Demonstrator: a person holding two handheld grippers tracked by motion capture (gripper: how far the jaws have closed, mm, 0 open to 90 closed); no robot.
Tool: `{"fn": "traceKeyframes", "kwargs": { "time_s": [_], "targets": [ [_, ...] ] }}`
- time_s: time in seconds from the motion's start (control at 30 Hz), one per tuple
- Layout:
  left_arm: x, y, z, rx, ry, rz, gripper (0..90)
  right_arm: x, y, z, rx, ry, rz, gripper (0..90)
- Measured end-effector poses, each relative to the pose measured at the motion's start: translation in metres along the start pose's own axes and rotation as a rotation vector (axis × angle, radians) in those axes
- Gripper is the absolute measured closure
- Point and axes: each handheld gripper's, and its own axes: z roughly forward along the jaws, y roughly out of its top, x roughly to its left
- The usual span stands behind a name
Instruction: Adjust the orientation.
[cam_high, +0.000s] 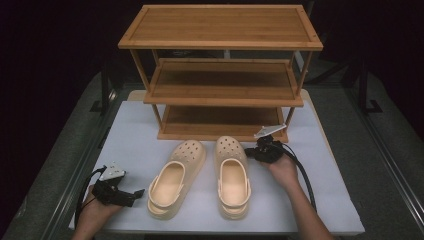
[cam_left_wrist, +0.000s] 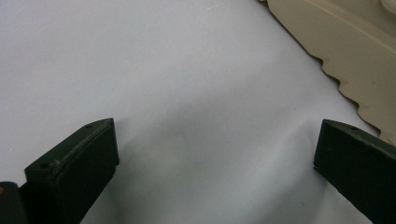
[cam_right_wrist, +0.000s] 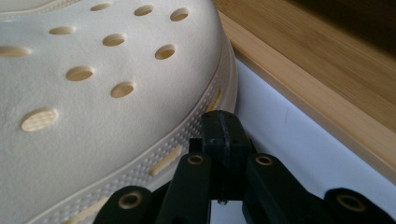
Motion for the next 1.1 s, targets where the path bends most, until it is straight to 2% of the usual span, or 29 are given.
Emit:
{"fn": "traceKeyframes", "kwargs": {
  "time_s": [0.2,0.33,0.53,0.6,0.67,0.83,0.9,0.97,1.03,1.1],
  "targets": [
    [0.0,0.0,0.0,0.0,0.0,0.0,0.0,0.005,0.009,0.01,-0.003,0.009,-0.015,90.0],
    [0.0,0.0,0.0,0.001,-0.001,-0.001,0.0,0.005,0.01,0.011,-0.005,0.013,-0.008,90.0],
    [0.0,0.0,0.0,0.0,0.0,0.0,0.0,0.01,0.015,0.014,-0.006,0.01,-0.024,90.0],
    [0.0,0.0,0.0,0.0,-0.001,-0.001,0.0,0.007,0.013,0.009,-0.024,0.017,-0.011,90.0],
    [0.0,0.0,0.0,0.0,-0.001,-0.001,0.0,0.004,0.01,-0.001,-0.04,0.002,-0.001,89.8],
    [0.0,0.0,0.0,0.0,0.0,0.0,0.0,0.006,0.004,-0.018,-0.06,-0.011,0.005,85.7],
    [0.0,0.0,0.0,0.0,0.001,0.001,0.0,0.009,-0.001,-0.031,-0.078,-0.038,0.019,80.7],
    [0.0,0.0,0.0,-0.001,0.001,0.001,0.0,0.009,-0.006,-0.039,-0.085,-0.045,0.047,75.8],
    [0.0,0.0,0.0,0.001,0.001,0.001,0.0,0.009,-0.009,-0.044,-0.086,-0.046,0.058,74.0],
    [0.0,0.0,0.0,0.002,0.001,0.002,0.0,0.013,-0.015,-0.053,-0.109,-0.064,0.056,66.1]
  ]
}}
